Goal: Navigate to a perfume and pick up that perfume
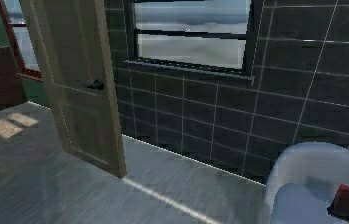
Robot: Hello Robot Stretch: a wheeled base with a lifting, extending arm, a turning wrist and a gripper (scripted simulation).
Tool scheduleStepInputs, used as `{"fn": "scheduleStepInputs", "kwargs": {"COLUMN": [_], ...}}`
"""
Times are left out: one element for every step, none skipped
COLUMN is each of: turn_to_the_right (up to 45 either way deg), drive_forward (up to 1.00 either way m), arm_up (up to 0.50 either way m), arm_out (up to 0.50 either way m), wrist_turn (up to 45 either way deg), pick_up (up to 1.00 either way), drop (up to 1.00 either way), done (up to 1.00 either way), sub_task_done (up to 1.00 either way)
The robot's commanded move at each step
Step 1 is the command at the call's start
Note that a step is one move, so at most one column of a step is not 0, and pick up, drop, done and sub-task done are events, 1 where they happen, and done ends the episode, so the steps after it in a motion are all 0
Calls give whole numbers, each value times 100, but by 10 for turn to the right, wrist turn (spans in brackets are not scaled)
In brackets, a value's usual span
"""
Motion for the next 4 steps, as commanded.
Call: {"fn": "scheduleStepInputs", "kwargs": {"turn_to_the_right": [30, 0, -150, 0], "drive_forward": [0, 10, 0, 50], "arm_up": [0, 0, 0, 0], "arm_out": [0, 0, 0, 0], "wrist_turn": [0, 0, 0, 0], "pick_up": [0, 0, 0, 0], "drop": [0, 0, 0, 0], "done": [0, 0, 0, 0], "sub_task_done": [0, 0, 0, 0]}}
